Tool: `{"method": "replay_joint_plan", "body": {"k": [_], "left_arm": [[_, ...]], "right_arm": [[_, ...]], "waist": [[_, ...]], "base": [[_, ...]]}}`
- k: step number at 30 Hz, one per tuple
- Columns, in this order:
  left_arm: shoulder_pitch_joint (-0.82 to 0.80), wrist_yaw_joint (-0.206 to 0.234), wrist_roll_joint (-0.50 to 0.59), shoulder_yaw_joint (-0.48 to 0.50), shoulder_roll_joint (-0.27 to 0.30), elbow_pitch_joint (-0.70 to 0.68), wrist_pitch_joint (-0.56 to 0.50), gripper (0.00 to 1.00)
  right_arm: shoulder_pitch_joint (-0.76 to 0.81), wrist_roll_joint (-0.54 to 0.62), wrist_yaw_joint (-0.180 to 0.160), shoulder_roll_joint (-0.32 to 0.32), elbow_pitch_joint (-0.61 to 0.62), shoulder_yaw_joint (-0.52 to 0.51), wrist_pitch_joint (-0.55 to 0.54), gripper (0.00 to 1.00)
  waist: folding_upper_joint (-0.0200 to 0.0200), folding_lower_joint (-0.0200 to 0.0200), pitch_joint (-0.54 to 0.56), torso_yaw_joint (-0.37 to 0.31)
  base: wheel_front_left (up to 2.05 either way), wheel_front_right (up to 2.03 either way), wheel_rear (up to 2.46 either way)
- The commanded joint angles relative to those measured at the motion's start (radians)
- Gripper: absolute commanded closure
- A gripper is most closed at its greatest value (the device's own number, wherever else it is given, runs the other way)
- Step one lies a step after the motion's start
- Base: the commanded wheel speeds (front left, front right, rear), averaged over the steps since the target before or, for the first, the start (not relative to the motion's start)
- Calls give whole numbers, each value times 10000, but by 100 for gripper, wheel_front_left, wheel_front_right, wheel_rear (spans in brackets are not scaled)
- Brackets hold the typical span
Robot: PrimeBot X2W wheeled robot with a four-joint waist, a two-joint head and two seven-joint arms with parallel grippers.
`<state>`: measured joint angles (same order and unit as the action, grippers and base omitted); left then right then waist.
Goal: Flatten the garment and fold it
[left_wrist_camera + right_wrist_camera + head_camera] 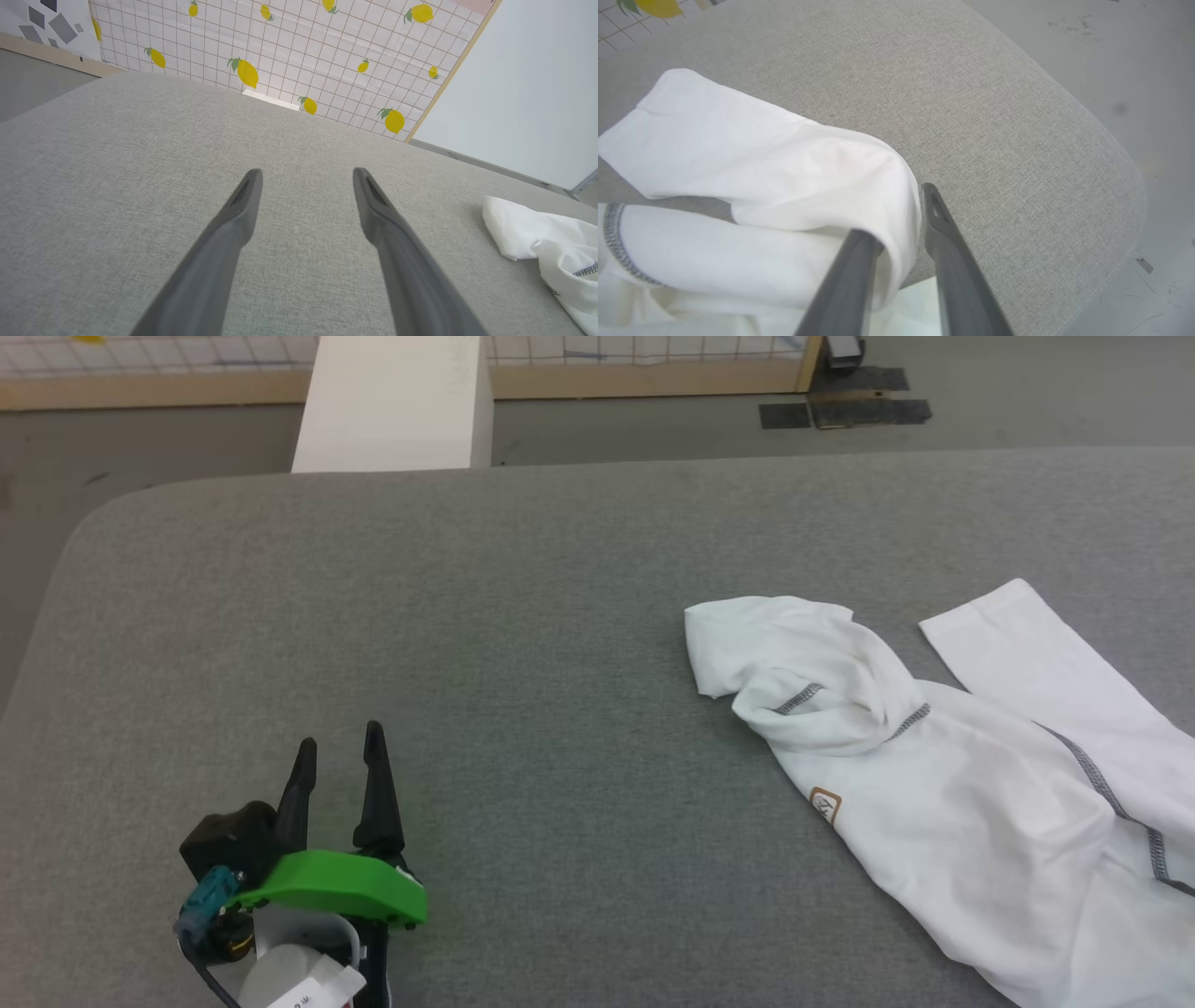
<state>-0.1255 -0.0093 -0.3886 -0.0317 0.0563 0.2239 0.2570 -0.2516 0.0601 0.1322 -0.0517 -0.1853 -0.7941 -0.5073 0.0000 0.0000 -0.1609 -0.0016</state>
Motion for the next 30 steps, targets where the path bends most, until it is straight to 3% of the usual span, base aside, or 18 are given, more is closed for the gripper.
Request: {"method": "replay_joint_plan", "body": {"k": [1,7,12,19,30], "left_arm": [[114,-29,51,16,43,22,47,0],[181,-46,57,-89,82,-9,23,0],[196,-40,63,-215,77,-40,16,0],[-25,24,273,-351,65,-379,32,0],[-823,-149,671,-598,4,-1038,45,0]], "right_arm": [[157,-320,-15,0,139,390,421,0],[1073,-2026,-15,11,709,3179,2744,0],[1288,-2436,-15,12,1355,5174,3399,0],[-198,-2290,-15,-392,910,7307,2274,0],[-3169,-2115,-15,-1115,-2188,8401,-230,0]], "waist": [[0,0,194,-241],[0,0,391,-409],[0,0,438,-418],[0,0,19,-91],[0,0,-1143,887]], "base": [[0,0,0],[0,0,0],[0,0,0],[0,0,0],[0,0,0]]}}
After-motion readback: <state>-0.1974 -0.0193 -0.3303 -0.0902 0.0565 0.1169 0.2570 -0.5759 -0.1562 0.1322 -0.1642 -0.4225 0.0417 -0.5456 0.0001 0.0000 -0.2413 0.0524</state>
